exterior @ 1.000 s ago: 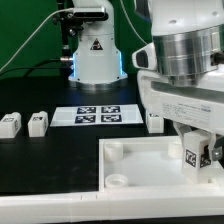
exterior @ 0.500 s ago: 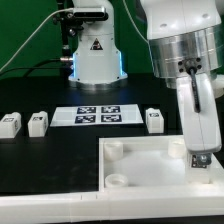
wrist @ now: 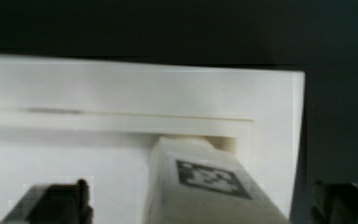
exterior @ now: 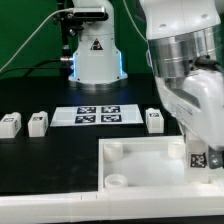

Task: Assemble one leg

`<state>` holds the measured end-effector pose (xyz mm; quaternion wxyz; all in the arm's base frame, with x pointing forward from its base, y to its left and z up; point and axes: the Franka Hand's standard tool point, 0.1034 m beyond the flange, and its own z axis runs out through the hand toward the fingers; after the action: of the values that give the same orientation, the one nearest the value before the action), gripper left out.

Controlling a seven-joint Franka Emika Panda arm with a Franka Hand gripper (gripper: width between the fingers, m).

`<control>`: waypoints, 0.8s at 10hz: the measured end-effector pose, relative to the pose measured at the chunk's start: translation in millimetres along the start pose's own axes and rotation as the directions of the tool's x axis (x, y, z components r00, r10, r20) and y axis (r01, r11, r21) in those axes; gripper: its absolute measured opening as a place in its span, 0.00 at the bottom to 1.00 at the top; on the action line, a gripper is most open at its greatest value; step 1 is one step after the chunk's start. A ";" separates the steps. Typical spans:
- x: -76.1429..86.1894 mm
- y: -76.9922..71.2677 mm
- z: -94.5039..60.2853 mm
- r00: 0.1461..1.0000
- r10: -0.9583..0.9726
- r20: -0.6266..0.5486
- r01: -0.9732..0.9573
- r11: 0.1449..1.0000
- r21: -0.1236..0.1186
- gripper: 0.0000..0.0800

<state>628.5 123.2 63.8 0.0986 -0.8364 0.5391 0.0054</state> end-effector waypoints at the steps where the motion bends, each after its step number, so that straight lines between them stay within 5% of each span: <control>1: 0.0 0.1 0.2 0.998 -0.059 -0.001 0.059 0.998 -0.001 0.80; 4: 1.5 0.5 -0.1 0.916 -0.402 -0.002 0.402 0.916 -0.004 0.81; 5: -3.2 0.7 -6.6 0.860 -0.510 0.005 0.510 0.860 -0.027 0.81; 8: -12.8 -2.0 -21.2 0.823 -0.567 0.022 0.567 0.822 -0.047 0.81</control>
Offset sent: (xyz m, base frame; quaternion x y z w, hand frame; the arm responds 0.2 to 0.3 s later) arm 0.0000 0.0000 0.0000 0.0000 0.0000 -0.2667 0.9638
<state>622.8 131.9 86.4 0.0762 -0.9610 0.2657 -0.0074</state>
